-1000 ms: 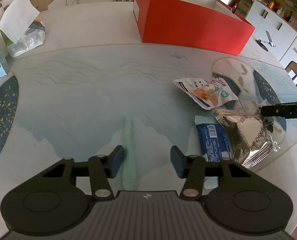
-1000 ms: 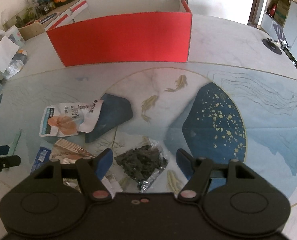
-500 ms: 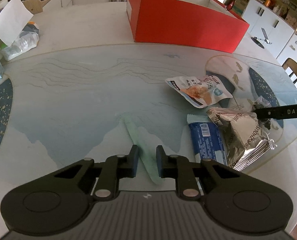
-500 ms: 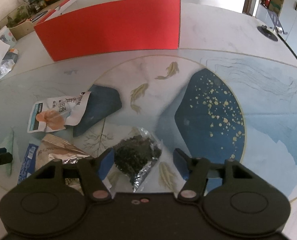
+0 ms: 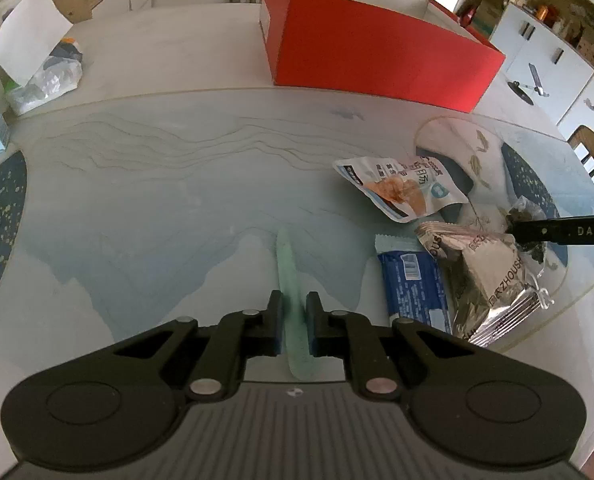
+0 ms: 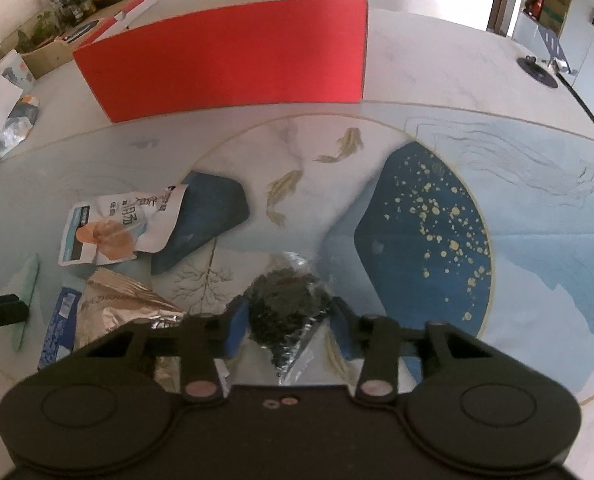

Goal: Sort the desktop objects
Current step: 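Grasp the dark seaweed bag with the right tool while the left tool approaches the green stick, then grasp the pale green stick with the left tool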

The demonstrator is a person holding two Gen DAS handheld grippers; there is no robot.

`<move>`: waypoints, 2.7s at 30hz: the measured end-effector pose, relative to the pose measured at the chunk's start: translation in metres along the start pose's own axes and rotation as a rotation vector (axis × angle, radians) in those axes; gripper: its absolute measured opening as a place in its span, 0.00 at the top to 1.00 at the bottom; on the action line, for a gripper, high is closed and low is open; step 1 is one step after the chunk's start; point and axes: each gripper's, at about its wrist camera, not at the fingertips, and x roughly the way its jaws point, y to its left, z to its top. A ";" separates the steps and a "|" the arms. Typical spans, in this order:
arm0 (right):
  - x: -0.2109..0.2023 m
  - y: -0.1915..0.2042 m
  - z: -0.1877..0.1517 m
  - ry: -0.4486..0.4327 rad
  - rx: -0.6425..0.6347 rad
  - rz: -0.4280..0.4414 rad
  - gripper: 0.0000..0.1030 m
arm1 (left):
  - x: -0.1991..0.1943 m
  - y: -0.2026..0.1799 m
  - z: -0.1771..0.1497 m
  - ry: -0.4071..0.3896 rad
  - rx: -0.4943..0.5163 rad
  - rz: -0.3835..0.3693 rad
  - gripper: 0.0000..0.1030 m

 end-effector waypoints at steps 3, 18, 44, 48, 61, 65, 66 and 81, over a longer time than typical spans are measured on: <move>-0.006 -0.003 0.000 -0.015 0.006 0.005 0.68 | -0.001 0.000 0.000 -0.004 -0.011 -0.003 0.91; -0.028 -0.006 0.001 -0.058 0.009 0.016 0.70 | -0.015 0.002 0.007 -0.038 -0.039 -0.027 0.92; -0.051 0.000 0.013 -0.082 -0.017 0.075 0.70 | -0.031 0.002 0.019 -0.034 -0.032 -0.074 0.99; -0.050 -0.002 0.012 -0.075 -0.015 0.076 0.70 | -0.029 0.006 0.017 -0.023 -0.015 -0.057 0.91; -0.050 -0.003 0.008 -0.070 -0.011 0.080 0.70 | -0.018 0.032 0.005 0.020 0.048 0.061 0.38; -0.050 -0.004 0.007 -0.070 -0.010 0.079 0.70 | -0.011 0.032 -0.001 0.043 0.073 0.070 0.40; -0.050 -0.003 0.007 -0.069 -0.009 0.079 0.70 | -0.010 0.032 -0.002 0.041 0.078 0.079 0.45; -0.048 -0.002 0.009 -0.066 -0.003 0.073 0.70 | -0.010 0.018 -0.007 0.014 0.164 0.110 0.93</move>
